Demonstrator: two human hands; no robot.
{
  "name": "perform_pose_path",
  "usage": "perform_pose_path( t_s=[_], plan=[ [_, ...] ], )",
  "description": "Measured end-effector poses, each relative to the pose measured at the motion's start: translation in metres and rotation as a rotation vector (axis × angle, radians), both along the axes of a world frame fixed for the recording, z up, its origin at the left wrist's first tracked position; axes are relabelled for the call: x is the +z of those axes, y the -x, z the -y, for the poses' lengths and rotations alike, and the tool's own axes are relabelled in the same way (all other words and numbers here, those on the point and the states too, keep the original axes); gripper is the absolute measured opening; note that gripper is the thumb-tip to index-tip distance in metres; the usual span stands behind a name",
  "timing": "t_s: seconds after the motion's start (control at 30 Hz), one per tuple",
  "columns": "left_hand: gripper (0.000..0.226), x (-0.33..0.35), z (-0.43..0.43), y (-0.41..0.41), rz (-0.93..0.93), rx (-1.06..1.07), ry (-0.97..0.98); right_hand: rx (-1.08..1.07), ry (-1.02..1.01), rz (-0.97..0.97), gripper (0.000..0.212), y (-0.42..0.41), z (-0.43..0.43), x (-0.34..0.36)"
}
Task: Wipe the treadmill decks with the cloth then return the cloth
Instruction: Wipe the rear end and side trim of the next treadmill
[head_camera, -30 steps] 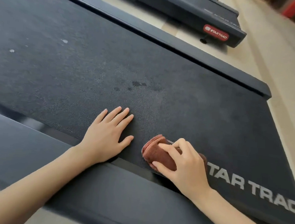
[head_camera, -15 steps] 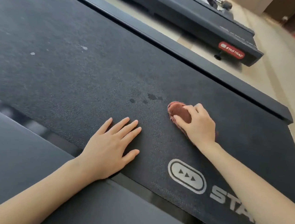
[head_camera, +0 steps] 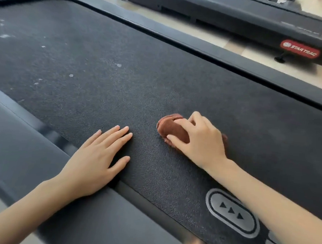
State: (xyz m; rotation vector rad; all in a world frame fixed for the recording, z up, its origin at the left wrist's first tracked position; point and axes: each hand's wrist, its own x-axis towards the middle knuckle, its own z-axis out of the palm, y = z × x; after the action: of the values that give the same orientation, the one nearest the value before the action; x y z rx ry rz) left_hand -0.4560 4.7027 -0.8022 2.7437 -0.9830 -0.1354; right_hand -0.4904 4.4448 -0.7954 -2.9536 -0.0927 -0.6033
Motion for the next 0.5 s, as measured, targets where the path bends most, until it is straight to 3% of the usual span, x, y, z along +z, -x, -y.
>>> perform_pose_path(
  t_s=[0.13, 0.2, 0.27, 0.43, 0.5],
  plan=[
    [0.078, -0.003, -0.001, 0.000, -0.001, 0.001, 0.006, 0.321, 0.057, 0.018, 0.042, 0.066, 0.004, -0.008],
    [0.077, -0.004, -0.001, 0.001, 0.000, 0.003, 0.011, 0.354, 0.127, 0.003, 0.044, 0.062, 0.029, -0.007],
    [0.077, -0.004, -0.001, 0.001, -0.002, 0.000, 0.012, 0.221, 0.150, 0.013, 0.046, 0.036, 0.051, -0.003],
    [0.077, -0.002, 0.001, 0.002, 0.019, 0.013, -0.012, -0.421, 0.054, -0.068, 0.049, -0.067, 0.076, 0.000],
    [0.077, -0.001, 0.001, 0.002, 0.020, 0.019, -0.016, -0.521, 0.036, -0.073, 0.051, -0.089, 0.056, 0.000]
  ],
)
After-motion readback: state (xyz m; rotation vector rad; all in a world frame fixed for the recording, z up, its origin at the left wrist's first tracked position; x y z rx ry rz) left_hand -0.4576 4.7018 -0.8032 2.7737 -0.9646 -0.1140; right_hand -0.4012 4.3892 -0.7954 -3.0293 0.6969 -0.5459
